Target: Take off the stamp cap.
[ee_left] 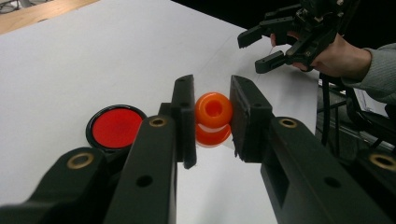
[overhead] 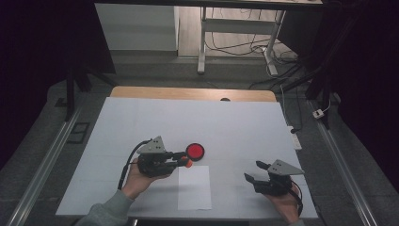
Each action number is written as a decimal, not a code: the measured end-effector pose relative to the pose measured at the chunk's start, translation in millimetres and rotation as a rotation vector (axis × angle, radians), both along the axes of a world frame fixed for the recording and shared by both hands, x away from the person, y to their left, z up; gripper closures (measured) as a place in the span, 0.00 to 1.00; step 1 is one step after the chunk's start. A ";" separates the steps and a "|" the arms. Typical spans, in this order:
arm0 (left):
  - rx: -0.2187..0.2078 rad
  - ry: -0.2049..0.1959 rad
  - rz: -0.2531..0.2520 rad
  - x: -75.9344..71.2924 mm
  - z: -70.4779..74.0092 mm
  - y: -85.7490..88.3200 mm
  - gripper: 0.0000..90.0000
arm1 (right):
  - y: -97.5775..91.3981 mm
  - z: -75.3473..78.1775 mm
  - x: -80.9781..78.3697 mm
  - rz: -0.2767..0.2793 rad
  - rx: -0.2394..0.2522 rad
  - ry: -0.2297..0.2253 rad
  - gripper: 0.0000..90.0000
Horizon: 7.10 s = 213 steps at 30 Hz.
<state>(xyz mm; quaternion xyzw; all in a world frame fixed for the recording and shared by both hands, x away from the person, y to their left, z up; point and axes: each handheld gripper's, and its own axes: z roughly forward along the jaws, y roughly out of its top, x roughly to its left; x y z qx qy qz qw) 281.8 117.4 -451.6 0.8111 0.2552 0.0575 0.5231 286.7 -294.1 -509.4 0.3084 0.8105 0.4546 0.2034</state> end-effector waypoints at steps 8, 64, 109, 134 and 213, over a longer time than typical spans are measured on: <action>-0.005 -0.001 0.005 0.2 -0.2 0.2 0.80 | 8.8 1.9 -0.1 0.008 -0.011 -0.013 0.32; 0.002 -0.009 0.006 1.1 -2.4 -4.1 0.80 | 110.0 22.9 -0.8 0.227 0.010 -0.025 0.36; 0.015 0.001 -0.009 1.6 -6.1 -9.8 0.80 | 159.8 21.4 3.1 0.312 -0.017 -0.016 0.36; 0.028 0.012 -0.019 1.9 -11.0 -14.5 0.80 | 173.6 24.2 -0.7 0.335 -0.035 -0.057 0.51; 0.023 0.032 -0.036 2.5 -13.5 -14.3 0.80 | 172.4 20.1 -3.4 0.374 -0.077 -0.106 0.72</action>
